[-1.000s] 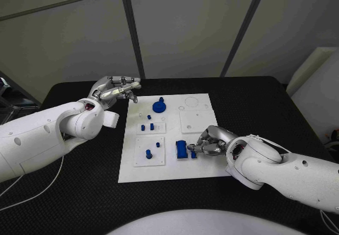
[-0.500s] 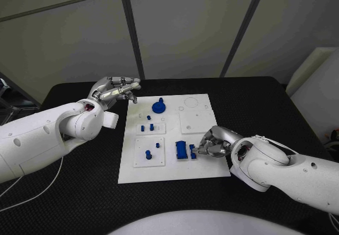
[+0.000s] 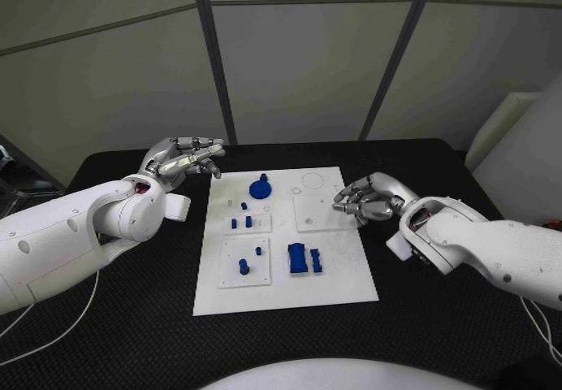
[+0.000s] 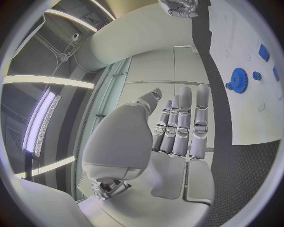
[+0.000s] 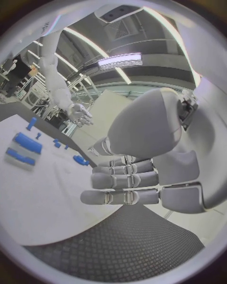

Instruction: Assemble the parts on the task board

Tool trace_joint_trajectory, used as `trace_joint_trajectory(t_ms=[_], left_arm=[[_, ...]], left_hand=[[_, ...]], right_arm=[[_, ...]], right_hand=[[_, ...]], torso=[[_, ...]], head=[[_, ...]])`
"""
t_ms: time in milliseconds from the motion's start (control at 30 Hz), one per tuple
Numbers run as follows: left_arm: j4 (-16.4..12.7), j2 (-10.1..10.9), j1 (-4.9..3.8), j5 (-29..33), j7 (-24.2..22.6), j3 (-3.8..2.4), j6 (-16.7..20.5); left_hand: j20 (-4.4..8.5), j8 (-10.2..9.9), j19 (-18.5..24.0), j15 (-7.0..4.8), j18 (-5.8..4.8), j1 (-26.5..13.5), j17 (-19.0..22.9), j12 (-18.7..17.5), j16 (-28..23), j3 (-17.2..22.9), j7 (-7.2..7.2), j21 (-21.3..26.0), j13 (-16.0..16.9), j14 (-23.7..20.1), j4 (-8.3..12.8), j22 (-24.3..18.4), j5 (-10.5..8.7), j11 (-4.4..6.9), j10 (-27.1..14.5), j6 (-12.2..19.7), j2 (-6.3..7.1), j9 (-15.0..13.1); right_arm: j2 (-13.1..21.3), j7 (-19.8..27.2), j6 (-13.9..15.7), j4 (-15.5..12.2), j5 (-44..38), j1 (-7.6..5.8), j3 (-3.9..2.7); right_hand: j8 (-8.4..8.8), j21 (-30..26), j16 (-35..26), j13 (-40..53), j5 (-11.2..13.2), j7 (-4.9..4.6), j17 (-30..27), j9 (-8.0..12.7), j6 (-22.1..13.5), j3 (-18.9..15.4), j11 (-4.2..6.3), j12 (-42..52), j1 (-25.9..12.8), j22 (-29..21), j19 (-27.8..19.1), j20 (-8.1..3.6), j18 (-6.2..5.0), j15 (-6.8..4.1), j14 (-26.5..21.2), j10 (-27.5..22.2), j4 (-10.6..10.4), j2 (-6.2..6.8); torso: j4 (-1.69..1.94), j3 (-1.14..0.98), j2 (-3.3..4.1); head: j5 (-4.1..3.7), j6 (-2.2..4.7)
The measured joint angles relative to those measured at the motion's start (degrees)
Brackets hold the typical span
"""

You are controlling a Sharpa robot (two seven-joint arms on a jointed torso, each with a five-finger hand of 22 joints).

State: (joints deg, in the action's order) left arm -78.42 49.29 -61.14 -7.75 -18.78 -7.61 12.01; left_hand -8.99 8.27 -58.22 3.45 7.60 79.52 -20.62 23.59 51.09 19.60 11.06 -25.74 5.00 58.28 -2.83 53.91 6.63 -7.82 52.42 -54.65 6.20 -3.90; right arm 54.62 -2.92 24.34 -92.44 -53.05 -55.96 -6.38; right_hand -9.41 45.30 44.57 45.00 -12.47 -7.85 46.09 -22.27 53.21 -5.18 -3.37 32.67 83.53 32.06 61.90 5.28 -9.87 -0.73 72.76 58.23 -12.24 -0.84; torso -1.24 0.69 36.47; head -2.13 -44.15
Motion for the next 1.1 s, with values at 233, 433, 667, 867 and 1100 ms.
trace_joint_trajectory(t_ms=[233,433,667,867,1100], left_arm=[[2.84,-1.54,0.02,2.59,-0.63,0.00,1.33],[6.83,-4.74,0.01,5.20,-2.25,-0.05,3.49],[13.50,-10.64,-0.02,7.99,-4.48,-0.06,5.97],[14.35,-11.59,0.00,8.61,-4.96,0.08,6.58],[9.18,-10.13,0.27,8.59,-5.05,1.78,8.70]], left_hand=[[-2.89,0.00,10.51,2.95,-0.02,-0.26,7.58,-0.89,-15.86,-1.91,0.20,11.74,-1.12,-7.85,-1.13,-8.69,0.00,-0.87,-0.38,0.20,-0.26,0.00],[-6.72,-0.86,16.93,4.76,1.69,0.04,13.60,-7.06,-31.38,-3.68,0.33,21.65,-1.33,-8.23,-2.09,-19.66,0.00,-1.83,2.10,0.93,-1.02,0.08],[-7.50,-4.01,19.95,6.59,1.23,0.14,16.83,-13.90,-40.96,-7.01,-0.42,21.85,-1.41,-9.63,-2.39,-26.62,0.00,-4.21,-0.74,3.49,-2.33,0.18],[-5.78,-5.96,24.20,5.96,1.27,-8.78,18.28,-16.77,-44.32,-9.82,-1.63,23.31,-2.70,-14.81,-0.61,-31.66,-0.68,-2.94,-6.82,10.54,-4.47,1.57],[-2.12,-7.45,32.74,3.60,1.16,-26.48,19.87,-19.18,-46.72,-12.22,-3.99,24.95,-4.27,-25.69,1.79,-37.23,-4.03,-0.25,-18.23,21.61,-5.64,3.18]], right_arm=[[-6.90,12.25,-0.47,13.58,17.93,-2.20,-0.08],[-13.43,18.48,-1.38,22.67,27.28,-2.54,-0.11],[-18.54,22.31,-3.28,29.03,32.03,-2.59,-0.20],[-18.99,22.93,-3.84,29.38,32.73,-2.58,-0.07],[-17.03,23.21,-1.95,24.25,34.18,-2.80,1.33]], right_hand=[[3.05,-17.44,-21.30,-18.23,0.44,-1.31,-13.54,3.91,-0.13,1.65,-3.13,-14.53,4.27,-11.24,-7.57,4.15,0.03,4.15,-11.16,-2.29,-0.86,-0.62],[5.64,-28.61,-34.86,-32.54,0.44,-1.90,-25.50,8.79,0.47,3.12,-4.55,-21.89,5.07,-19.41,-6.46,6.64,0.04,6.46,-11.11,0.57,-0.73,-0.77],[5.64,-35.39,-40.75,-40.81,2.99,-1.90,-33.96,13.33,0.48,4.94,-4.88,-26.37,5.07,-24.73,-3.48,6.90,0.05,6.76,-7.74,2.31,2.12,-0.77],[6.97,-37.61,-42.13,-42.58,4.08,-1.15,-36.88,15.11,-4.55,5.08,-4.14,-29.07,-4.17,-26.44,-8.72,5.73,0.06,5.59,-13.81,-3.15,3.70,-0.03],[8.57,-39.56,-43.69,-44.25,6.20,1.09,-39.19,17.13,-16.73,5.17,-2.25,-31.56,-24.06,-29.99,-22.07,2.98,1.93,2.29,-28.58,-16.97,5.81,0.54]], torso=[[0.09,0.60,-2.03],[-0.09,0.87,-3.72],[0.27,0.74,-5.16],[0.46,0.54,-5.35],[0.68,0.19,-5.33]], head=[[-0.48,1.30],[-0.01,2.80],[0.56,4.78],[0.72,5.38],[1.34,7.38]])
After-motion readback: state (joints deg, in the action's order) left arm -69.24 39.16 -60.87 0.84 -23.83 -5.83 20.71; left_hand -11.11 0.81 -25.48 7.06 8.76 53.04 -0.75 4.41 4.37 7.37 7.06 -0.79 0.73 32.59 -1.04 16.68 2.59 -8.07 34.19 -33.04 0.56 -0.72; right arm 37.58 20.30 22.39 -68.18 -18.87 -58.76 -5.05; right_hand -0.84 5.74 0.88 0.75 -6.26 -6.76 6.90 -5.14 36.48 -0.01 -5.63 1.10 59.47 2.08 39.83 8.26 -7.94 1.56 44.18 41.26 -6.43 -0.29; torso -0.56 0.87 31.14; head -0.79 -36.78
